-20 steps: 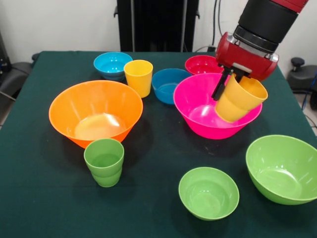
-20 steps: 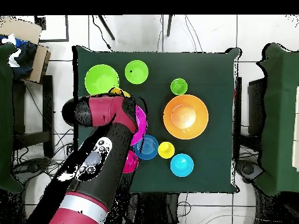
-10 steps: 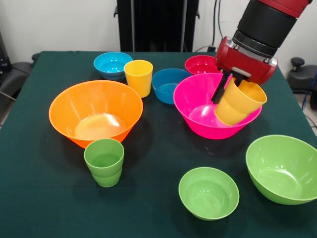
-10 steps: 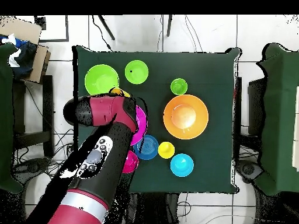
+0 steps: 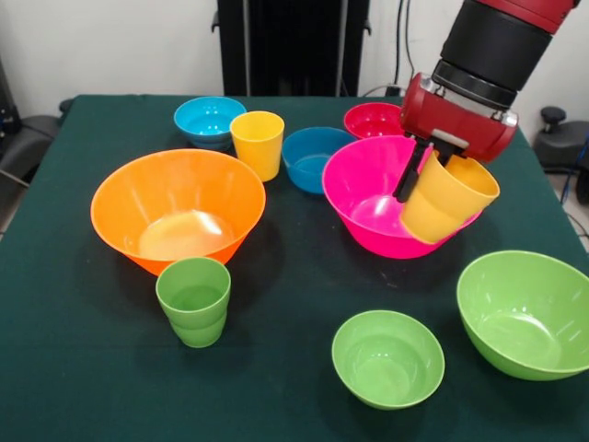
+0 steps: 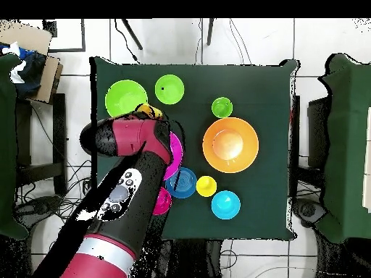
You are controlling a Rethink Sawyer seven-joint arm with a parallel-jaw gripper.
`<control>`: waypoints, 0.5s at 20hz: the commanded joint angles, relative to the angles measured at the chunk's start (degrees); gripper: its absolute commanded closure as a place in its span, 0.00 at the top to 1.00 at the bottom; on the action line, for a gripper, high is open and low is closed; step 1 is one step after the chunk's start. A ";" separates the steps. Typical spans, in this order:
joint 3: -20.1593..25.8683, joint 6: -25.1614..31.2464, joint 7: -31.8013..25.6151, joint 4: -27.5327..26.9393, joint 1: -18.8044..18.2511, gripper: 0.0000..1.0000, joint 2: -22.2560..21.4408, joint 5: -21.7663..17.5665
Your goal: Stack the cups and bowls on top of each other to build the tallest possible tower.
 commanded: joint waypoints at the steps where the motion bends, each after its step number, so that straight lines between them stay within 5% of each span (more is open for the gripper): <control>1: 5.81 -3.51 7.92 2.30 -2.53 0.00 0.45 -0.14; 5: 4.12 -1.30 5.98 4.04 -2.31 0.00 -3.52 -1.49; 10: 2.28 9.54 2.35 8.47 -0.56 0.00 -13.81 -1.98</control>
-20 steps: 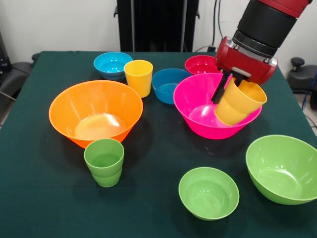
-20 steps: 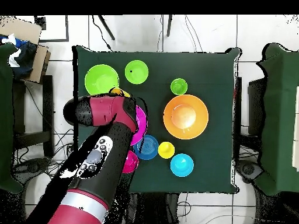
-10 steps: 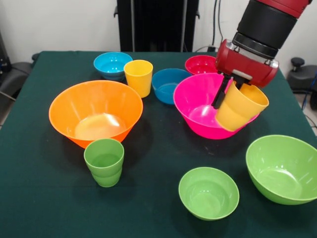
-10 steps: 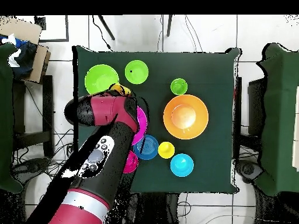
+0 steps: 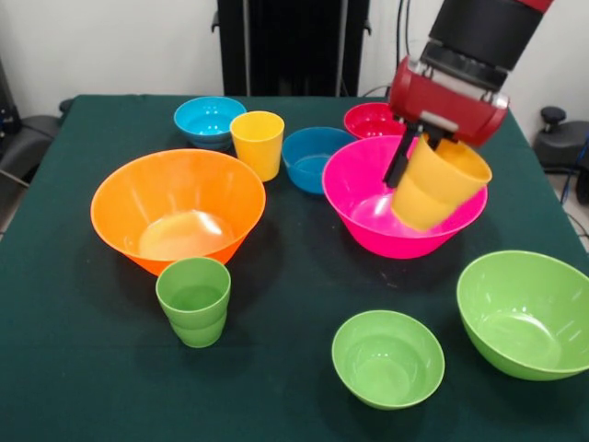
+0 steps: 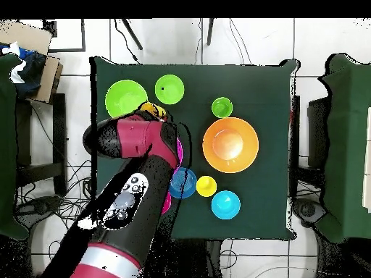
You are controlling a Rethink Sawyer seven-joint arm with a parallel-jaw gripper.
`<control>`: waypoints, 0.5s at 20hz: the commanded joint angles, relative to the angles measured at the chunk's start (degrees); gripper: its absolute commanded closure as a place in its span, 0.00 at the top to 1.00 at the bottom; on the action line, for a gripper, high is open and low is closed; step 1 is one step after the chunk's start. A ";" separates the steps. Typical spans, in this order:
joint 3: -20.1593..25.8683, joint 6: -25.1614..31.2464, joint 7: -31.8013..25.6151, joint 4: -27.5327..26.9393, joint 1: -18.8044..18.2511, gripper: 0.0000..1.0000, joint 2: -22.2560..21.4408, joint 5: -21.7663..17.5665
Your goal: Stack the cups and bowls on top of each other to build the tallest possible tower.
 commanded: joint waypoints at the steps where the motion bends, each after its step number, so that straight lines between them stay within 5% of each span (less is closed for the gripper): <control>1: 2.11 12.29 2.01 6.86 0.60 0.00 -12.29 -1.85; 6: 2.61 19.30 2.81 8.37 2.12 0.00 -16.65 -1.12; 10: 3.54 19.37 3.41 10.79 2.45 0.00 -18.84 -1.18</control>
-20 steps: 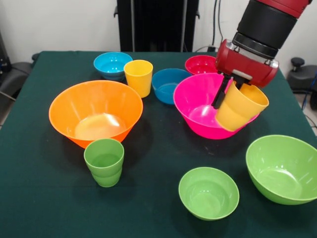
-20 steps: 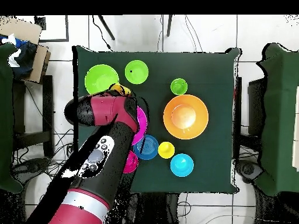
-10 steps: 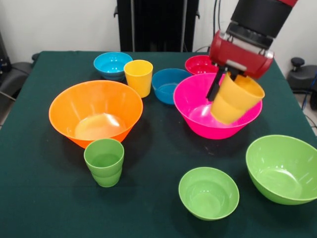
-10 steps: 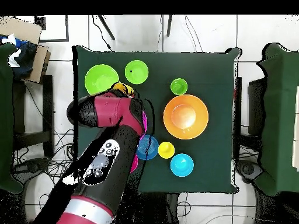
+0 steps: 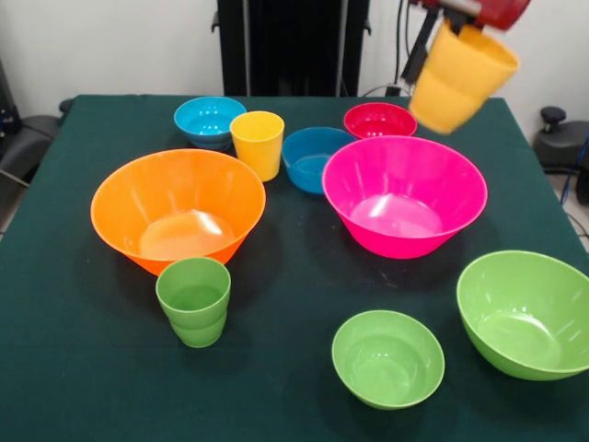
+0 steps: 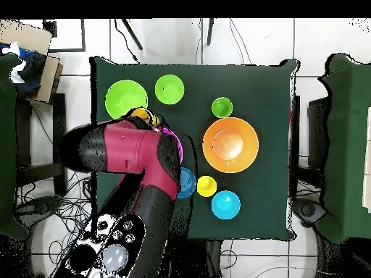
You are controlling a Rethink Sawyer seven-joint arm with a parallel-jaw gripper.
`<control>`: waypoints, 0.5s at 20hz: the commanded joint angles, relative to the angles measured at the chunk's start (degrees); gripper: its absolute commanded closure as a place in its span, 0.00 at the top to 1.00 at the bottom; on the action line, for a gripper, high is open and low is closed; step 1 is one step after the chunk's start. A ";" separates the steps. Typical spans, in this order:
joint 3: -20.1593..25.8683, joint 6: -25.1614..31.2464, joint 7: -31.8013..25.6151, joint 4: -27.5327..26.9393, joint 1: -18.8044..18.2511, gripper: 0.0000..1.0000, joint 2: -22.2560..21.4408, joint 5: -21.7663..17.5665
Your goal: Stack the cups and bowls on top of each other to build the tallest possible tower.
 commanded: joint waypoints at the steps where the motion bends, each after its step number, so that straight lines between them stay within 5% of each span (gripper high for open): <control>1: 4.60 7.28 3.46 7.20 1.24 0.00 -6.25 -1.22; 10: 5.00 4.33 3.89 11.82 2.11 0.00 -8.73 -2.74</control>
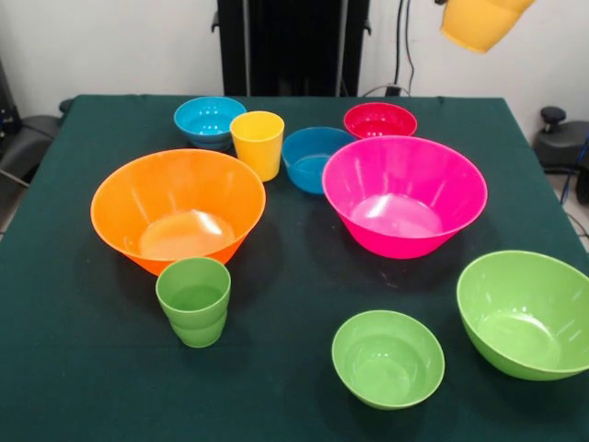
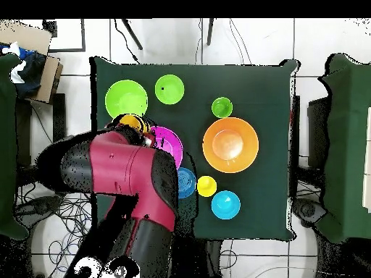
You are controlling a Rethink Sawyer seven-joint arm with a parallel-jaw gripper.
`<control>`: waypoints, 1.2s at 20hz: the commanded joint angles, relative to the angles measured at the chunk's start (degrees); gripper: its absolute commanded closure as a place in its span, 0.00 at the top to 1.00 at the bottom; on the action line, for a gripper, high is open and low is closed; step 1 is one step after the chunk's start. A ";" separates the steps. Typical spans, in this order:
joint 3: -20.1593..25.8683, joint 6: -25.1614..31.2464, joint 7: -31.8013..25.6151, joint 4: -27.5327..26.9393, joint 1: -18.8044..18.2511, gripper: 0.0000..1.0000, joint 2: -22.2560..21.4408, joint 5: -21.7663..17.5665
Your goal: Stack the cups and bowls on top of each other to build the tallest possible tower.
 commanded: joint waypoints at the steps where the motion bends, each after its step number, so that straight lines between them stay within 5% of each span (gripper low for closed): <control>1: 5.09 1.59 3.89 8.63 0.68 0.00 -1.35 -2.73; 24: 9.11 -5.84 3.18 9.55 -3.03 0.00 0.53 -2.97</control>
